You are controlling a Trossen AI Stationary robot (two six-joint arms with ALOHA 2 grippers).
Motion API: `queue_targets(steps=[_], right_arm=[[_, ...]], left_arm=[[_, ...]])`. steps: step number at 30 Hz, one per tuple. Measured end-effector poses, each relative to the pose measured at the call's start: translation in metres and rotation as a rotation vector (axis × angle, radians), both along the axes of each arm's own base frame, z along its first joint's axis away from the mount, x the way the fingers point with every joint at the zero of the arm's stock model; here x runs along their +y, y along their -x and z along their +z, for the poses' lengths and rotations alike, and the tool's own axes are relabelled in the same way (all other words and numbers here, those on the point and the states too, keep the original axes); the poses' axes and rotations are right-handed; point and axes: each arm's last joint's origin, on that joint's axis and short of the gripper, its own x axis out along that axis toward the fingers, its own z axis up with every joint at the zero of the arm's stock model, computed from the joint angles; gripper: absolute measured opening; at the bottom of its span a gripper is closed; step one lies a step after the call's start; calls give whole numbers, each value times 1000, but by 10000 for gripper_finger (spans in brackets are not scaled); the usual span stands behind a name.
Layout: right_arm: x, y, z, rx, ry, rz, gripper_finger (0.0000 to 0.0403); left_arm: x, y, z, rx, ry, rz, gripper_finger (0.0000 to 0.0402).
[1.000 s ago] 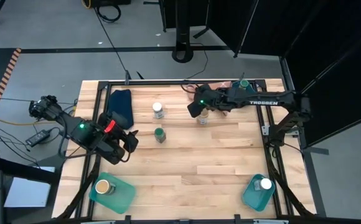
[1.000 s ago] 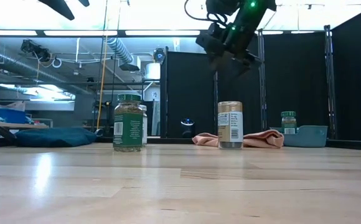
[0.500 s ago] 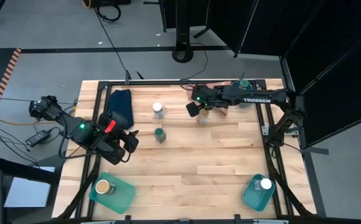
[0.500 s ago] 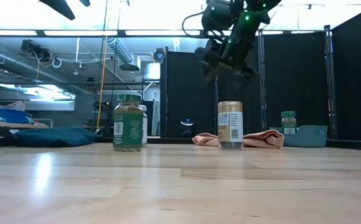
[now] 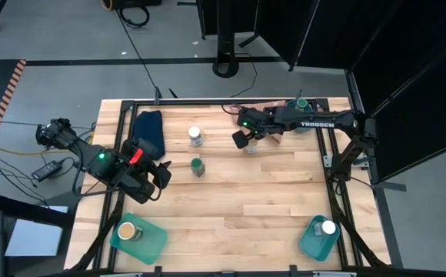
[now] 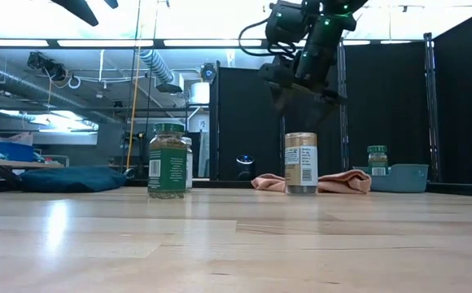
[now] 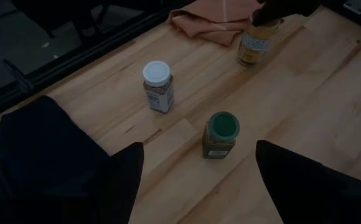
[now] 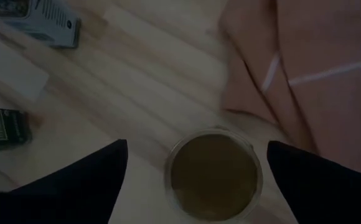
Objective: Sort spices by type
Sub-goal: Put the brown seasoning bottle into the green transparent bin
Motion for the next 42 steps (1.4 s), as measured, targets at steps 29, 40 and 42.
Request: queue_targets(steps=[29,40,42], right_arm=[[10,3,-25,15,18,-31,377],[12,2,-25,15,18,-23,344],[12,2,-25,17,19,-19,335]], left_arm=[[0,0,0,-1,1,0,314],[0,0,0,-3,2,0,314],[0,0,0,-3,2,0,314]])
